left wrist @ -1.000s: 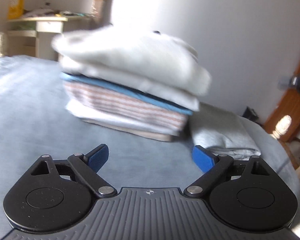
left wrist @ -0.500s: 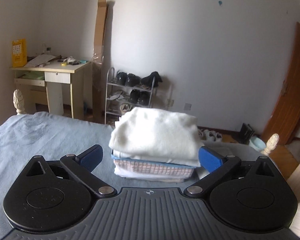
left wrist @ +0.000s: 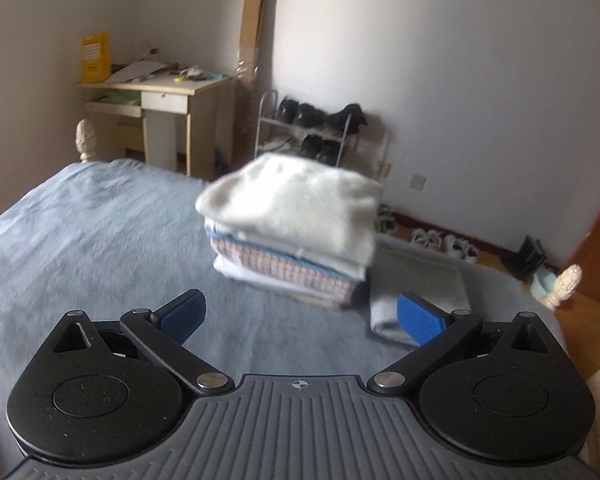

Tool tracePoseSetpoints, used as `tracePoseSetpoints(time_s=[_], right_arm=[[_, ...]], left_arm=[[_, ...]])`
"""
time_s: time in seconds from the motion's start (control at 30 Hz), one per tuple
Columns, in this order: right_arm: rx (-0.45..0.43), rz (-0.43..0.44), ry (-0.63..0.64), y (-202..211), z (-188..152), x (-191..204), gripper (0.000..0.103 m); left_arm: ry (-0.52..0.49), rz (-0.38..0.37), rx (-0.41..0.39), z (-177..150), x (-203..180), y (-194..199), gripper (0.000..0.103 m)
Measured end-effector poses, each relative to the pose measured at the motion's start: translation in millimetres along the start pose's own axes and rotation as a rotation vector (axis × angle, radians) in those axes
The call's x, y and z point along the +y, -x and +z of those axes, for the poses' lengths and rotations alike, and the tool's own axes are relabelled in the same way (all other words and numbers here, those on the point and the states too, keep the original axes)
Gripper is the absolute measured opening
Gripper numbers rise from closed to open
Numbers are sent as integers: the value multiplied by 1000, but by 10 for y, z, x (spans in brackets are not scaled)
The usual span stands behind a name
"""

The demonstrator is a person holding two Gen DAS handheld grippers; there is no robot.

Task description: Fold clothes

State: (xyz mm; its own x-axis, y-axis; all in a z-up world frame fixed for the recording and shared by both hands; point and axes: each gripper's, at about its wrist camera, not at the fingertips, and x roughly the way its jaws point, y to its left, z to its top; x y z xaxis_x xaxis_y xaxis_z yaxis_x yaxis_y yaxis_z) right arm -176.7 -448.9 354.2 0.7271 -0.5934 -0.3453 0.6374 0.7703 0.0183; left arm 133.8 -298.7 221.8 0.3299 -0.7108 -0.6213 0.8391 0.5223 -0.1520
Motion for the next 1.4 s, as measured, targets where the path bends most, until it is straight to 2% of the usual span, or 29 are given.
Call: tracePoseSetpoints(time_s=[0.07,0.17,0.33,0.4,0.5,0.6,0.73,0.8,0.9,1.1,1.27,1.4], right_arm=[[200,132,-112,-281,-512,-148,61],[436,188,-185,-515,-1149,-188,61],[589,158,-218,-442,-1665,-61,63],[611,109,-204,-298,-1781,30,75],[630,38,-202,-100,-1986,112,80],[621,-24,-225,48,-2148,195,88],[602,-104,-254,246,-2318,322,93],[582,-124,-245,348,-2363,397,100],[560,-142,-201,496,-2401,524,102],[504,-196,-134,779,-2477,620,103],[494,-246,-137,850,-2531,581,103],[474,-244,-144,918,-2579,547,103]], left_arm=[[9,24,14,-174,-368,144,103],[15,58,70,-390,-791,220,103],[93,96,143,-800,-1161,233,103],[106,118,189,-994,-1239,251,103],[89,142,254,-1253,-1287,337,103],[48,154,236,-1452,-1315,542,103],[31,152,219,-1620,-1253,747,103],[27,150,208,-1682,-1250,850,103],[21,188,185,-1795,-1218,969,103],[0,205,164,-2000,-1285,1137,103],[-26,227,122,-2069,-1396,1247,103],[-57,223,107,-2104,-1472,1291,103]])
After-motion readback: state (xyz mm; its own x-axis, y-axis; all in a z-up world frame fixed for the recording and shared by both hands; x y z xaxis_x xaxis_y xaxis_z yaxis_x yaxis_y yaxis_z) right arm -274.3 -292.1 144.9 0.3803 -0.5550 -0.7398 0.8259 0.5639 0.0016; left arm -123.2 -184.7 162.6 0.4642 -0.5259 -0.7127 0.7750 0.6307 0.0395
